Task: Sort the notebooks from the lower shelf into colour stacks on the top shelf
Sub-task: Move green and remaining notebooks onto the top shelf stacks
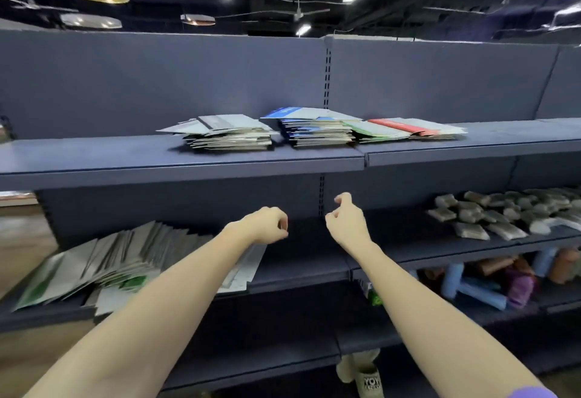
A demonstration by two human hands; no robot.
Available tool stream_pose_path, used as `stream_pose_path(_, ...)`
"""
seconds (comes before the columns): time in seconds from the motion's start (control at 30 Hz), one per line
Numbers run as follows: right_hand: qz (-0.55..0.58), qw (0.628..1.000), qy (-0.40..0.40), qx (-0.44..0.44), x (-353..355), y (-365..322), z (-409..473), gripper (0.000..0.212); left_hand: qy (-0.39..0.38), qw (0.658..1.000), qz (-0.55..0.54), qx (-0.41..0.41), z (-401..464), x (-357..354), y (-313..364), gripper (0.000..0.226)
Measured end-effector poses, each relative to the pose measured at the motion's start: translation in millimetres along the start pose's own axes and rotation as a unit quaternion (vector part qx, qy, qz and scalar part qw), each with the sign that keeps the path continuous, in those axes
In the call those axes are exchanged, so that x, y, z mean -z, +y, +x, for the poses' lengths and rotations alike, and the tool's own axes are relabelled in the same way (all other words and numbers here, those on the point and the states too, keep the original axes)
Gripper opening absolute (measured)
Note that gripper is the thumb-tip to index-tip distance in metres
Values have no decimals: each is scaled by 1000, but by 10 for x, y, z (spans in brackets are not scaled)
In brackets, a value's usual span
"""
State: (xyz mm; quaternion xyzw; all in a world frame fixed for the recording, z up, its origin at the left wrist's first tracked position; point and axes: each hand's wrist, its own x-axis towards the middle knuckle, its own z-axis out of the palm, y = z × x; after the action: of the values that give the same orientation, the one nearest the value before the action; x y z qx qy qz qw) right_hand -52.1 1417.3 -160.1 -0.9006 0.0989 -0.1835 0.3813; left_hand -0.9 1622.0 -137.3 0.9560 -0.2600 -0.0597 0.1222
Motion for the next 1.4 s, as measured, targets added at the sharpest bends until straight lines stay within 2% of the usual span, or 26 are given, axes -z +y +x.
stream_pose_path(0.13, 25, 991, -134, -7, -704, 20, -309, 27, -22, 997, -11, 72, -271, -450, -590, 12)
stream_pose_path(0.23, 27, 980, -198, -9, -1128, -25, -442, 25, -34, 993, -24, 112, -440, -701, -937, 15)
stream_pose_path(0.47, 8, 961, -277, -13, -1889, -120, -301, 27, -22, 981, -64, 182, -535, -971, -1586, 35)
stream_pose_path(0.57, -21, 951, -306, -33, -2178, -174, -123, 34, -15, 981, -51, 185, -490, -990, -1753, 44)
stream_pose_path(0.7, -30, 949, -272, -155, -2525, -188, 119, 60, -19, 984, -21, 178, -386, -1048, -1894, 42)
stream_pose_path(0.73, -23, 948, -256, -189, -2579, -202, 171, 63, -30, 983, -12, 179, -355, -1060, -1921, 42)
stream_pose_path(0.8, 0, 946, -225, -231, -2673, -222, 278, 53, -48, 983, 18, 175, -282, -1093, -1965, 44)
stream_pose_path(0.83, 4, 945, -219, -242, -2718, -211, 339, 48, -47, 984, 35, 170, -240, -1104, -1978, 43)
stream_pose_path(0.97, -37, 929, -259, -260, -2829, -157, 538, 57, -3, 982, 106, 154, -65, -1137, -1975, 37)
stream_pose_path(1.13, -45, 906, -312, -282, -2899, -153, 538, 44, -16, 980, 165, 113, -24, -1151, -2031, 27)
stream_pose_path(1.27, -54, 903, -278, -322, -2987, -231, 536, 49, -17, 984, 164, 67, 16, -1083, -2132, 33)
stream_pose_path(1.4, -76, 914, -194, -347, -2939, -479, 335, 47, -32, 981, 186, 51, 9, -1061, -2110, 33)
